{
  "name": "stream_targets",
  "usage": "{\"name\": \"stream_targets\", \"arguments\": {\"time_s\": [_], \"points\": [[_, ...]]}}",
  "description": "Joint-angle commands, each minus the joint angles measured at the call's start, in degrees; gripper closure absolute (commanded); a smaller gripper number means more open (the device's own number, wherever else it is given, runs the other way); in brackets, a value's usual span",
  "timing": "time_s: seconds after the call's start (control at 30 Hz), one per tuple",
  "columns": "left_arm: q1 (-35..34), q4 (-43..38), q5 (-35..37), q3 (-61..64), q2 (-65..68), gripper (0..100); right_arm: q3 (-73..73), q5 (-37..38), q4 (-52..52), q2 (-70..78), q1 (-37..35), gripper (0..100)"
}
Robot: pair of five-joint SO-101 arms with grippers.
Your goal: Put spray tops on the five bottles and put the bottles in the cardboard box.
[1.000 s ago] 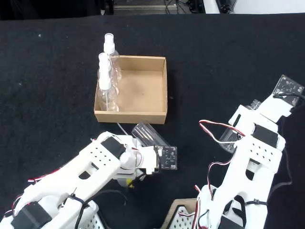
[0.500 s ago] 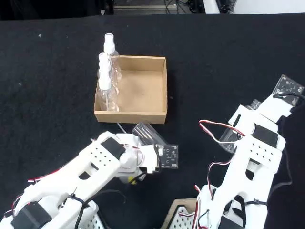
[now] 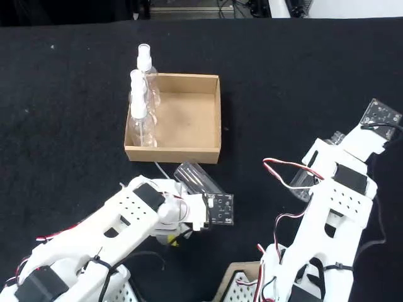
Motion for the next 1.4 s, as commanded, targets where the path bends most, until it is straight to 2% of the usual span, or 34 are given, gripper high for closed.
{"name": "stream_targets", "arguments": {"time_s": [0.0, 0.27, 0.6, 0.8, 0.9, 1.17, 1.27, 1.37], "points": [[-0.84, -0.88, -0.26, -0.48, 0.09, 69, -2.24, -0.53, -1.58, 0.13, 1.32, 96.6], [-0.75, -5.98, 1.67, 3.03, 0.09, 69, -2.24, -0.53, -1.58, 0.13, 1.41, 96.6], [-0.31, -5.98, 1.67, 3.82, 0.0, 70, -2.24, -0.53, -1.58, 0.13, 1.41, 96.6], [-0.22, -5.89, 1.76, 4.88, -0.26, 87, -2.24, -0.53, -1.58, 0.13, 1.41, 96.6], [-0.22, -1.67, 1.76, 3.74, -0.7, 90, -2.24, -0.53, -1.58, 0.13, 1.41, 96.6], [-3.12, 18.9, 2.55, -8.66, -0.7, 90, -2.24, -0.53, -1.58, 0.13, 1.32, 96.6], [-7.16, 20.75, 7.91, -11.38, -0.7, 90, -2.24, -0.53, -1.58, 0.13, 1.23, 96.6], [-15.34, 20.75, 11.69, -12.26, -0.7, 90, -2.24, -0.53, -1.58, 0.13, 1.23, 96.6]]}}
